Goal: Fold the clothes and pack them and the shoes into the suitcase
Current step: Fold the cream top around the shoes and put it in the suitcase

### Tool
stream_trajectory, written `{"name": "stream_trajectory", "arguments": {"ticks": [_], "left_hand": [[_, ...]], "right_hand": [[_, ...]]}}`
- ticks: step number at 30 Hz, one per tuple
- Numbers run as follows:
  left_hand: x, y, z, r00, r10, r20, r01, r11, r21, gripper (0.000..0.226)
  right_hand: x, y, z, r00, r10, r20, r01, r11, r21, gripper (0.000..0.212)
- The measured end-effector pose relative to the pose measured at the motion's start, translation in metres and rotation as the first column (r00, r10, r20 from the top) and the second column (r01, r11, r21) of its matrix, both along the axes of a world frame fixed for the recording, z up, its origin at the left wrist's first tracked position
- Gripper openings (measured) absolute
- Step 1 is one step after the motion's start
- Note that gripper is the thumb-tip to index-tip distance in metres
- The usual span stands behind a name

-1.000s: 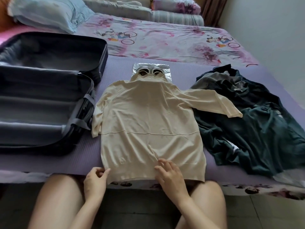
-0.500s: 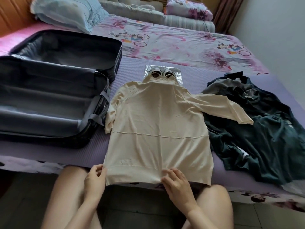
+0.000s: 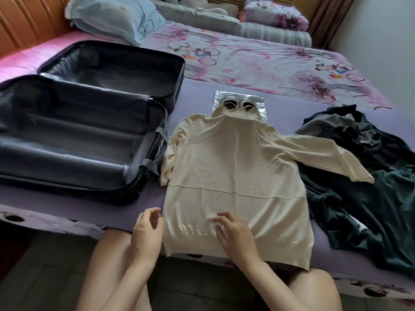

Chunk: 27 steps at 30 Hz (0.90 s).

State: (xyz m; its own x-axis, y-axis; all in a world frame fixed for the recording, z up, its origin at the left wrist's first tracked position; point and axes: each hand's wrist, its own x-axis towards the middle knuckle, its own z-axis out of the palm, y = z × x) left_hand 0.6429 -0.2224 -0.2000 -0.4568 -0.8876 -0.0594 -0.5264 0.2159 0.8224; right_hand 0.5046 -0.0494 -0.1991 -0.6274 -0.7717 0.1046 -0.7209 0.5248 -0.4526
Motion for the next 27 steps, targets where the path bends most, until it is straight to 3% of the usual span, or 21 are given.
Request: {"name": "stream_trajectory", "arguments": {"ticks": [7,13,16,18,20,22,24,27], "left_hand": [[-0.031,-0.031,0.001,0.995,-0.036,-0.089,0.041,0.998,0.056,0.028],[-0.033,-0.040,0.004,0.984,0.050,-0.169,-0.009,0.972,0.236,0.035],[-0.031,-0.040,0.001,0.978,0.049,-0.203,0.004,0.968,0.253,0.037],[-0.033,-0.039,-0.002,0.975,0.048,-0.216,0.007,0.969,0.247,0.038],[-0.039,-0.036,-0.003,0.974,0.043,-0.223,0.011,0.972,0.235,0.038],[-0.048,-0.034,-0.002,0.971,0.032,-0.238,0.019,0.978,0.209,0.039],[-0.059,-0.031,0.003,0.974,-0.013,-0.228,0.040,0.993,0.112,0.040],[-0.083,-0.029,0.011,0.981,-0.105,-0.164,0.093,0.992,-0.083,0.041]], "right_hand": [[-0.011,-0.115,0.035,0.973,-0.077,0.216,0.087,0.996,-0.037,0.033],[-0.007,-0.199,0.023,0.978,-0.150,0.147,0.136,0.986,0.100,0.046],[-0.003,-0.212,0.010,0.980,-0.194,0.037,0.188,0.975,0.119,0.032],[-0.005,-0.213,0.006,0.975,-0.217,0.047,0.216,0.976,0.021,0.021],[-0.015,-0.211,0.012,0.944,-0.263,0.198,0.298,0.940,-0.169,0.015],[-0.041,-0.202,0.028,0.846,-0.269,0.460,0.451,0.821,-0.350,0.009],[-0.078,-0.187,0.051,0.708,-0.203,0.677,0.599,0.681,-0.422,0.015],[-0.145,-0.151,0.074,0.606,-0.185,0.773,0.707,0.570,-0.419,0.015]]}}
